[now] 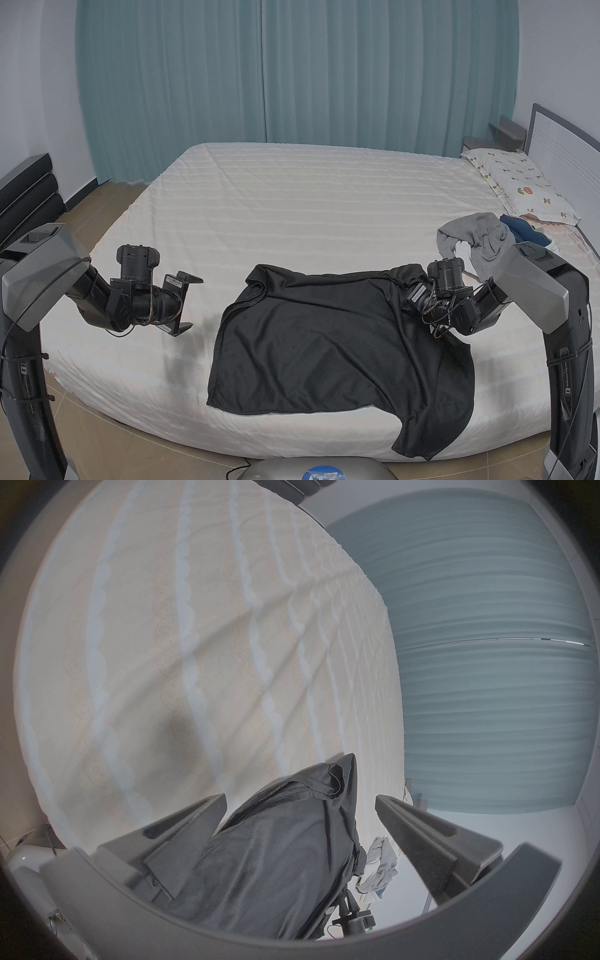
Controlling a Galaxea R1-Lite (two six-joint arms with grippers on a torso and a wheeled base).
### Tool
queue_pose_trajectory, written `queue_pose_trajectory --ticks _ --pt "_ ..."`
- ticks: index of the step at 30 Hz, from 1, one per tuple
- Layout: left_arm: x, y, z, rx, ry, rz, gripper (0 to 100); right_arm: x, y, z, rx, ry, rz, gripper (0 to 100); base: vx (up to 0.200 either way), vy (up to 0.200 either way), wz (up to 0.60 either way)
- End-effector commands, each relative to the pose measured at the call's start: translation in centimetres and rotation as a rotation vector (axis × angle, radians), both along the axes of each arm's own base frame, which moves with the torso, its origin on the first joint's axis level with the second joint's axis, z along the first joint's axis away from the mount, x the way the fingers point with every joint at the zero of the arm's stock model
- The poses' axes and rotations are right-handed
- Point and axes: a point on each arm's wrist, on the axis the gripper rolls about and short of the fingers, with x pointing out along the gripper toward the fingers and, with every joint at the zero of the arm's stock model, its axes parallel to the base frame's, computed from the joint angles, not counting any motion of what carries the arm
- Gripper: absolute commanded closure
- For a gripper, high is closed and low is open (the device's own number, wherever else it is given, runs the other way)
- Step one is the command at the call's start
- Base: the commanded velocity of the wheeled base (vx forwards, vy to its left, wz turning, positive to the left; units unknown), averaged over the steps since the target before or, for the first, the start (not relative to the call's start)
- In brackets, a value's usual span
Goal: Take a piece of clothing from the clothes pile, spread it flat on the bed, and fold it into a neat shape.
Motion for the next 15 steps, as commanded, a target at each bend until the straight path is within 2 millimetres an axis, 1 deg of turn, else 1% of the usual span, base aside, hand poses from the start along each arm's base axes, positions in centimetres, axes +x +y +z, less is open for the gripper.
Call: queue_pose_trajectory --ticks 1,7,11,15 --pt "0.0 -0.1 0.0 0.001 0.002 -0.001 0 0.3 -1.4 1.3 0.016 -0.025 -0.038 100 0.0 0.0 0.0" --pt "0.0 -0.1 0.0 0.001 0.002 -0.001 0 0.7 -4.0 1.8 0.02 -0.028 -0.094 100 0.0 0.0 0.0" --pt "0.0 -0.1 0.0 0.002 0.001 -0.001 0 1.5 -6.0 2.3 0.024 -0.054 -0.138 100 0.0 0.0 0.0" --pt "0.0 0.0 -0.1 0.005 0.003 0.002 0 1.8 -7.4 2.1 0.027 -0.059 -0.166 100 0.0 0.0 0.0"
